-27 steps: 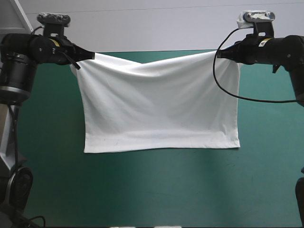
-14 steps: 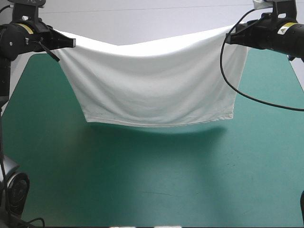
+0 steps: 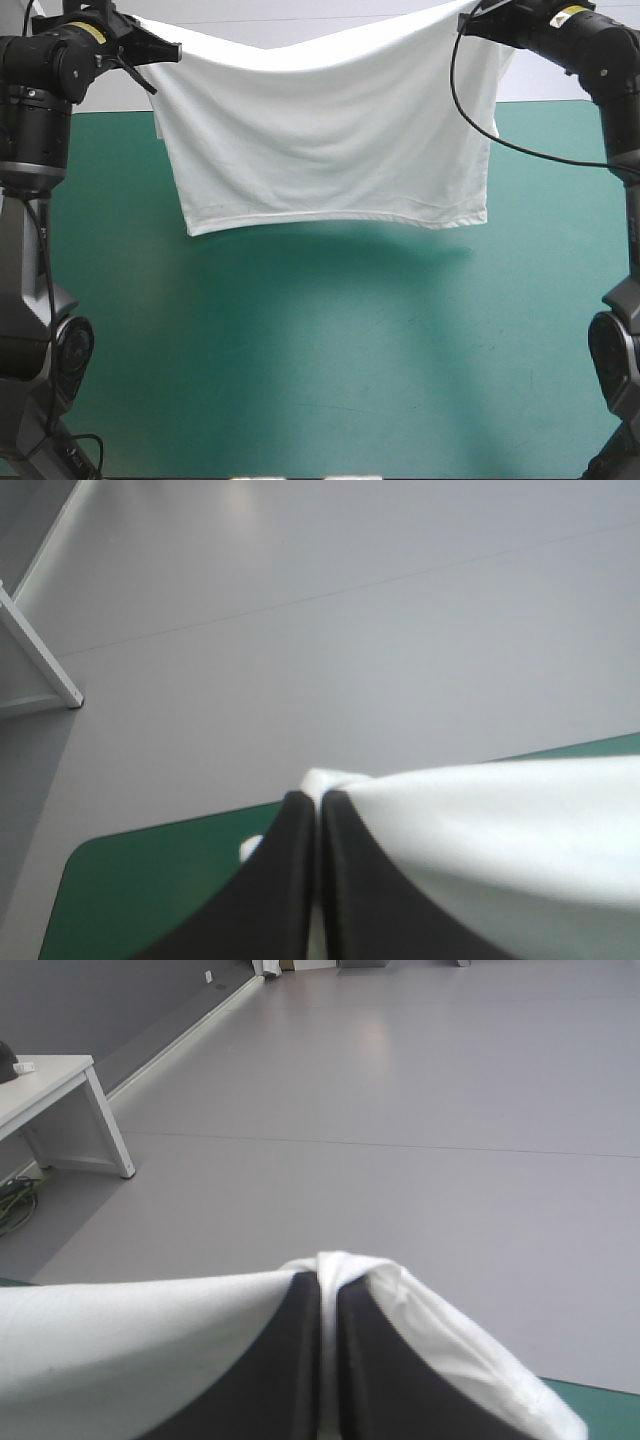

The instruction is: Fold the cloth

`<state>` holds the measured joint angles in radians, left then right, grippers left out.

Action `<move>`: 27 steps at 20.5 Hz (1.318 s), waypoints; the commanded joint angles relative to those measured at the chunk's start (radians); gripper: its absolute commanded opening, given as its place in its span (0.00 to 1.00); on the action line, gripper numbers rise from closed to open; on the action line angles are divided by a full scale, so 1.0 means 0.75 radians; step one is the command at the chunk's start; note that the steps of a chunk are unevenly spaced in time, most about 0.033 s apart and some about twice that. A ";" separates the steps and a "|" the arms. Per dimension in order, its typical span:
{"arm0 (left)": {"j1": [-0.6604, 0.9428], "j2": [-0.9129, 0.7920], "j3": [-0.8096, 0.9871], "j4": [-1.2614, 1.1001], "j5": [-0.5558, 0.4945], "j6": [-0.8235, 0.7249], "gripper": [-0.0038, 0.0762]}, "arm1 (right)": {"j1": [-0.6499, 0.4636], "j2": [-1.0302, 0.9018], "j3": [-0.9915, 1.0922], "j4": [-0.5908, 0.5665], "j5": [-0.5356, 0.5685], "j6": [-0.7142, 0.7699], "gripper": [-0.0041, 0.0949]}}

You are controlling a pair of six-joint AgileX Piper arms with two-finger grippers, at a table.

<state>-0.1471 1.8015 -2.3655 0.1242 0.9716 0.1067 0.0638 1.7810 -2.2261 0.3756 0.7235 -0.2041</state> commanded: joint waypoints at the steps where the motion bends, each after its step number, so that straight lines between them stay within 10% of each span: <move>1: -0.003 0.041 -0.225 0.013 -0.160 -0.004 0.04 | -0.007 0.060 -0.220 0.072 -0.177 -0.014 0.02; 12: -0.003 0.367 -0.301 -0.058 0.429 -0.007 0.04 | -0.007 0.207 0.063 -0.098 0.419 0.095 0.02; 27: -0.005 -0.489 1.380 -0.174 0.359 -0.048 0.04 | -0.007 -0.426 1.227 -0.108 0.561 -0.004 0.02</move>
<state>-0.1471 1.5537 -1.4103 0.0000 1.2392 0.0970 0.0638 1.5721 -1.3511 0.2901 1.1263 -0.1889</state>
